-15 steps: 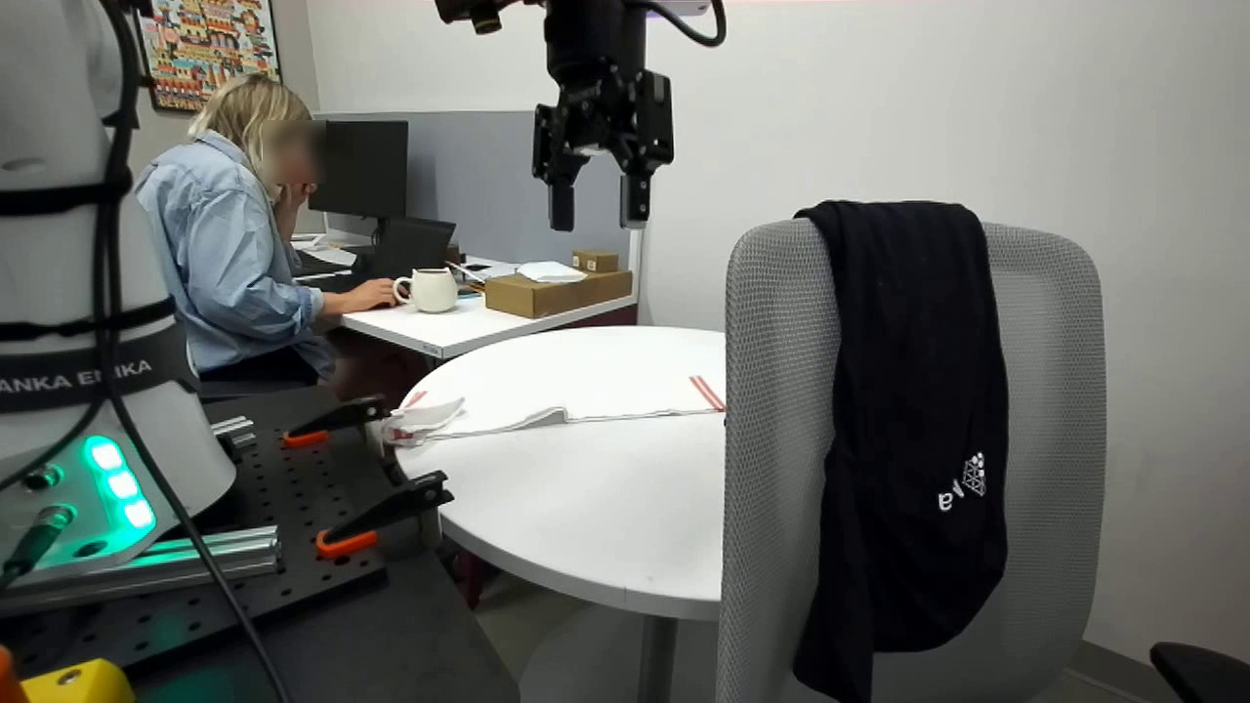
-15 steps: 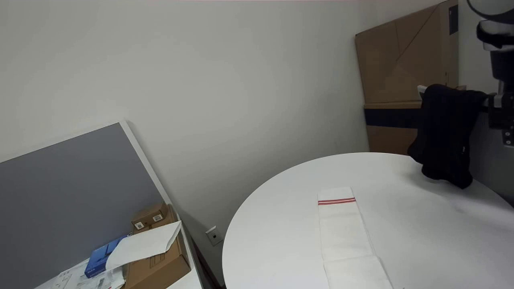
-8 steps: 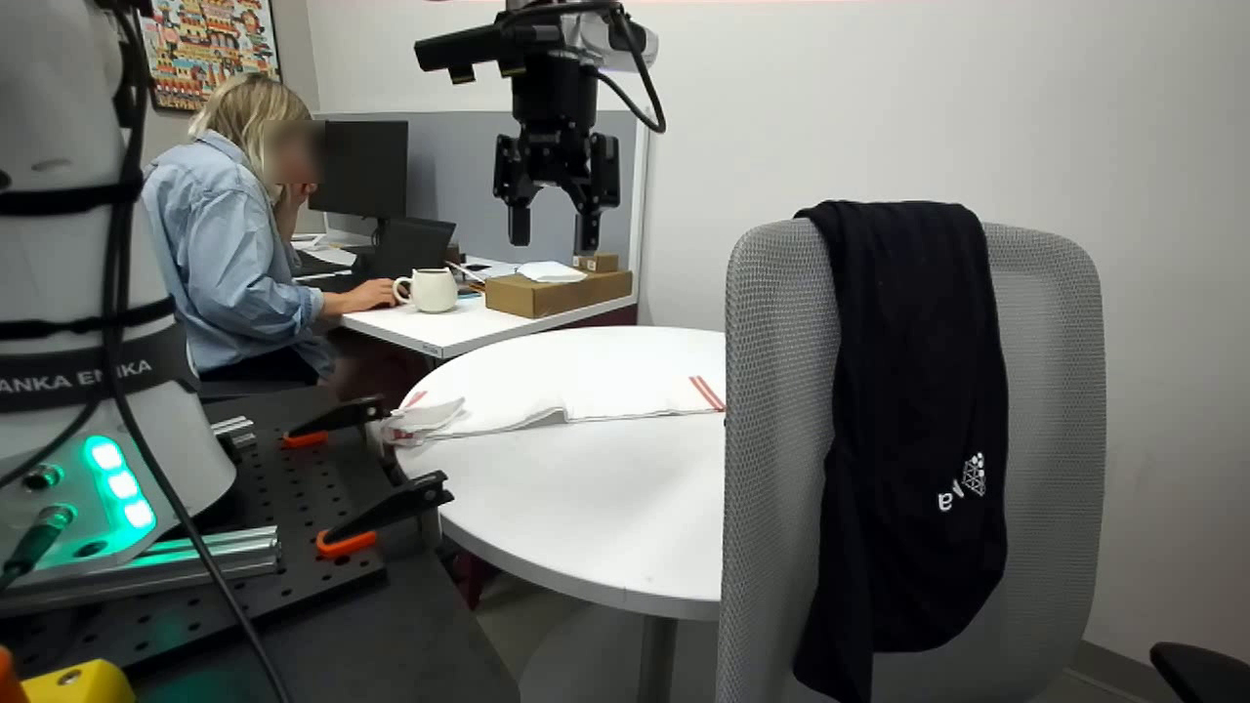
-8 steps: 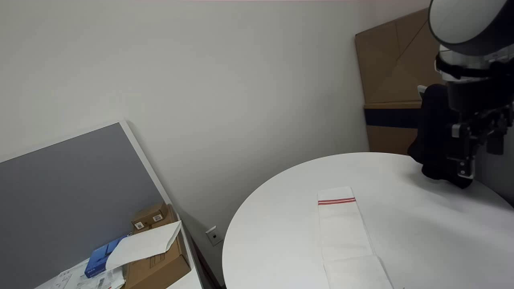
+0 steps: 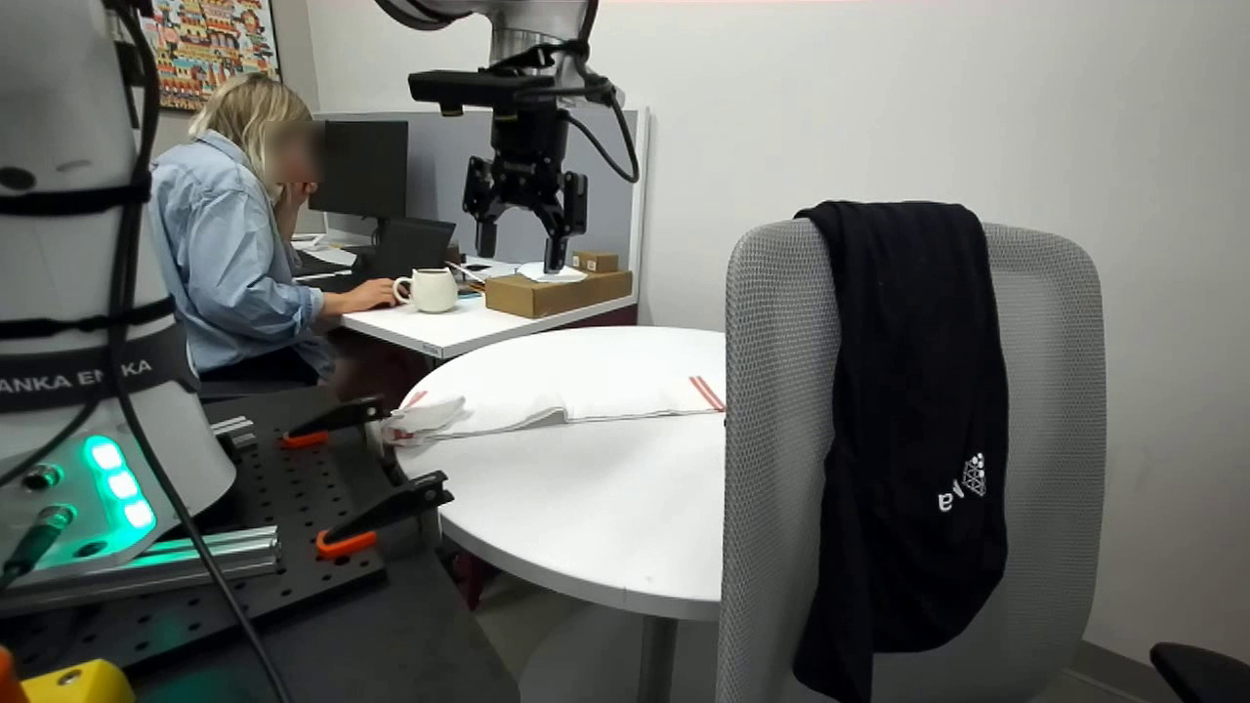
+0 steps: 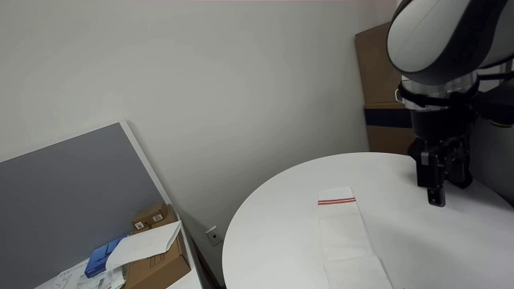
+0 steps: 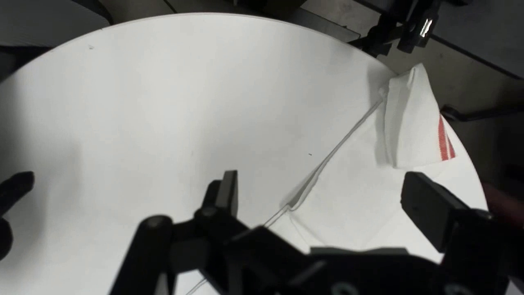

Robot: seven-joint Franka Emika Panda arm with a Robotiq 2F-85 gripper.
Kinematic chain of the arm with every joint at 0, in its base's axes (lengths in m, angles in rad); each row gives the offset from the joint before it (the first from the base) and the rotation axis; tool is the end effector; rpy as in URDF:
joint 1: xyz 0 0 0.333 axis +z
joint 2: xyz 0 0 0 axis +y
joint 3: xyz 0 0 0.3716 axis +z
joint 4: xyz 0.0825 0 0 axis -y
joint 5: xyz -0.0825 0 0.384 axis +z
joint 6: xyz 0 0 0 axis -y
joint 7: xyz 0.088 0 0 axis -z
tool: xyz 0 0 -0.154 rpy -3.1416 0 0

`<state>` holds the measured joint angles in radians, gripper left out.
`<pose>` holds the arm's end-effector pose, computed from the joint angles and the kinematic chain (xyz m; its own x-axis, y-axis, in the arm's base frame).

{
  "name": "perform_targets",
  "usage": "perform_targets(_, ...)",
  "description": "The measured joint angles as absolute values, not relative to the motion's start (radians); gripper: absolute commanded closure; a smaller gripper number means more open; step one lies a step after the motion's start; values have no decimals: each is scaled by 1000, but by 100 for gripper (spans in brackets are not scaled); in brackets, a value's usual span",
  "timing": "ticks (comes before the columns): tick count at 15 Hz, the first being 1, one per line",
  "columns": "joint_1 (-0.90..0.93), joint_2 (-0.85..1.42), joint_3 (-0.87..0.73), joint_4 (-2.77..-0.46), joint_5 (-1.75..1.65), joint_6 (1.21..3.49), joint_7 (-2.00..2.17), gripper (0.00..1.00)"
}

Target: Fold the white and red cloth on the table

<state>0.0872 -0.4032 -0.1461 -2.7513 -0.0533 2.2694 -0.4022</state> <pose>0.3368 -0.0193 0.3348 0.9210 0.3838 -0.0670 0.3811 -0.9232 -0.0494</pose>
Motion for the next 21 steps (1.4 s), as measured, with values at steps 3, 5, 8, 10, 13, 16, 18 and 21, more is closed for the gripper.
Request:
perform_targets(3, 100, -345, -132, -2751, -44, 2301, -414, 0)
perform_targets(5, 100, -325, -129, -2751, -44, 2312, -414, 0)
perform_targets(8, 100, -322, -129, -2751, -44, 2313, -414, 0)
perform_targets(10, 100, -322, -129, -2751, -44, 2313, -414, 0)
perform_targets(13, 98, -318, -122, -2750, -37, 2313, -415, 0)
perform_targets(16, 155, -288, -100, -2750, 91, 2353, -477, 0)
perform_targets(18, 226, -252, -67, -2748, 204, 2410, -523, 0)
perform_targets(21, 304, -157, -7, -2719, 320, 2485, -567, 0)
